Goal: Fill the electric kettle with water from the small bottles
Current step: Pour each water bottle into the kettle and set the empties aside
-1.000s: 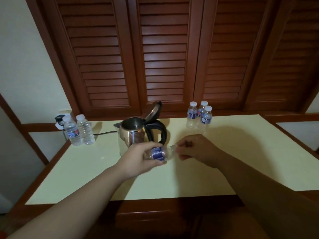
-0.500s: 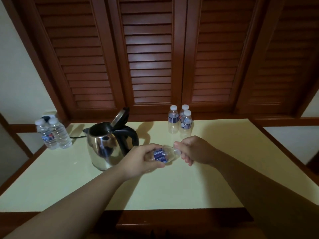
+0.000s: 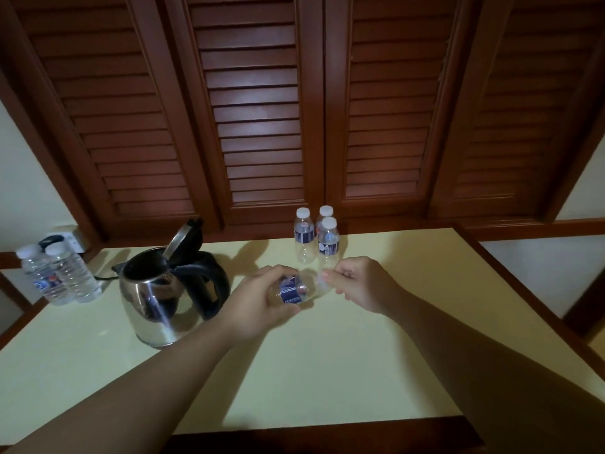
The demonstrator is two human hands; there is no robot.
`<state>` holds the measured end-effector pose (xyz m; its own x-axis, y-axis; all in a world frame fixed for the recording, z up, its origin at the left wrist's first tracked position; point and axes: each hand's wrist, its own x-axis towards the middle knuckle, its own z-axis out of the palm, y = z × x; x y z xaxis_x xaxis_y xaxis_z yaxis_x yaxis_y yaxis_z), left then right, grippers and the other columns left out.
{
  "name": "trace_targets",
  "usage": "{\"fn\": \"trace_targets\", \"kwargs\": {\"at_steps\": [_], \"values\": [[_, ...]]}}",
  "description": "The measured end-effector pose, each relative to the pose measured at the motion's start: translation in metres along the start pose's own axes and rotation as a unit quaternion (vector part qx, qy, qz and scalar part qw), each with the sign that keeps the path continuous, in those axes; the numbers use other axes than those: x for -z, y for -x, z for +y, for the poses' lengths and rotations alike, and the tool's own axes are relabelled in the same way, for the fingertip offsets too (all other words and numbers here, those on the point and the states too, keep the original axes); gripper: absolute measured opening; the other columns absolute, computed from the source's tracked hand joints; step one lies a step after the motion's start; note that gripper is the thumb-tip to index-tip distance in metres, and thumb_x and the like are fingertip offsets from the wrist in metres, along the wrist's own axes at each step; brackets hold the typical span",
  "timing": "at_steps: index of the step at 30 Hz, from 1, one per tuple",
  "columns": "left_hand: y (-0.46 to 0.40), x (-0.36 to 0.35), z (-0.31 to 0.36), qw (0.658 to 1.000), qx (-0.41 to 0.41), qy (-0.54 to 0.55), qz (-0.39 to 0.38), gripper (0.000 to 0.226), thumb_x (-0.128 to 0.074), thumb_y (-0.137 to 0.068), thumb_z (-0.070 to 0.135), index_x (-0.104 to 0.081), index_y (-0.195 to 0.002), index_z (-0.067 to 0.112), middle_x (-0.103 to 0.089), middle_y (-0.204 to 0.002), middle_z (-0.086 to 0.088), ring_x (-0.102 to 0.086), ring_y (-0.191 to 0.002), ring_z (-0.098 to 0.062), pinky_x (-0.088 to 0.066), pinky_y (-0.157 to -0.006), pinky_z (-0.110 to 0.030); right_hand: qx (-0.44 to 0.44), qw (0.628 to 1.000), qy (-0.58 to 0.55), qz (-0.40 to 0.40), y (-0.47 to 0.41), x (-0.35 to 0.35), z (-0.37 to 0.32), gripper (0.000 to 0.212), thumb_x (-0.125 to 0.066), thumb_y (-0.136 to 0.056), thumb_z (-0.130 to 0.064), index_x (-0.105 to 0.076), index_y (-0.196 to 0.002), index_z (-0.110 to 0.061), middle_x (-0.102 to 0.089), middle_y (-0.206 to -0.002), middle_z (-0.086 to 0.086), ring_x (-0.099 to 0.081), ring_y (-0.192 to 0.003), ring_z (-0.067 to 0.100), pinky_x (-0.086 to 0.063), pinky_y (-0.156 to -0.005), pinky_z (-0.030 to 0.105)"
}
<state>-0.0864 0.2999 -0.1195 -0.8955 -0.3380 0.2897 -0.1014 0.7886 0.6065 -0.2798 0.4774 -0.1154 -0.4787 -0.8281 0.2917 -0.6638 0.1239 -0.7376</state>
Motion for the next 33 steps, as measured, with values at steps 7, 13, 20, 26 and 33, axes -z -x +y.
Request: {"fn": "trace_targets", "kwargs": {"at_steps": [7, 13, 20, 26, 33], "values": [[-0.034, -0.023, -0.015, 0.974, 0.144, 0.141, 0.099, 0.036, -0.088, -0.081, 0.025, -0.062, -0.105, 0.032, -0.072, -0.098, 0.013, -0.067, -0.078, 0.001, -0.051, -0.073, -0.022, -0.159, 0.975, 0.150, -0.029, -0.009, -0.021, 0.055, 0.067, -0.065, -0.087, -0.068, -0.070, -0.130, -0.017, -0.067, -0.135, 0.000, -0.058, -0.127, 0.019, -0.044, -0.108, 0.031], [-0.065, -0.041, -0.025, 0.948, 0.183, 0.225, 0.133, 0.040, -0.089, -0.081, 0.023, -0.064, -0.112, 0.023, -0.075, -0.105, 0.007, -0.072, -0.085, -0.002, -0.054, -0.076, -0.022, -0.146, 0.948, 0.274, -0.067, 0.001, -0.052, 0.065, 0.094, -0.032, -0.085, -0.086, -0.031, -0.161, -0.032, -0.018, -0.172, -0.001, -0.011, -0.158, 0.021, -0.012, -0.129, 0.041], [-0.092, -0.058, -0.034, 0.943, 0.209, 0.205, 0.158, 0.048, -0.092, -0.076, 0.031, -0.058, -0.109, 0.024, -0.071, -0.104, 0.008, -0.071, -0.094, -0.012, -0.057, -0.089, -0.040, -0.141, 0.944, 0.290, -0.068, 0.000, -0.053, 0.065, 0.093, -0.028, -0.086, -0.086, -0.028, -0.161, -0.032, -0.014, -0.173, 0.001, -0.007, -0.159, 0.020, -0.006, -0.129, 0.040], [-0.103, -0.060, -0.030, 0.949, 0.203, 0.185, 0.154, 0.045, -0.091, -0.077, 0.026, -0.061, -0.109, 0.019, -0.073, -0.103, 0.004, -0.072, -0.094, -0.014, -0.058, -0.089, -0.038, -0.141, 0.944, 0.292, -0.062, -0.001, -0.053, 0.065, 0.091, -0.029, -0.086, -0.085, -0.029, -0.160, -0.033, -0.015, -0.173, -0.001, -0.008, -0.159, 0.019, -0.007, -0.129, 0.039], [-0.096, -0.063, -0.027, 0.948, 0.257, 0.145, 0.122, 0.080, -0.094, -0.073, 0.038, -0.047, -0.133, 0.016, -0.060, -0.119, 0.007, -0.062, -0.105, -0.015, -0.044, -0.082, -0.023, -0.144, 0.944, 0.291, -0.054, -0.001, -0.054, 0.065, 0.091, -0.032, -0.083, -0.087, -0.036, -0.157, -0.034, -0.022, -0.171, -0.001, -0.014, -0.157, 0.018, -0.011, -0.128, 0.037]]}}
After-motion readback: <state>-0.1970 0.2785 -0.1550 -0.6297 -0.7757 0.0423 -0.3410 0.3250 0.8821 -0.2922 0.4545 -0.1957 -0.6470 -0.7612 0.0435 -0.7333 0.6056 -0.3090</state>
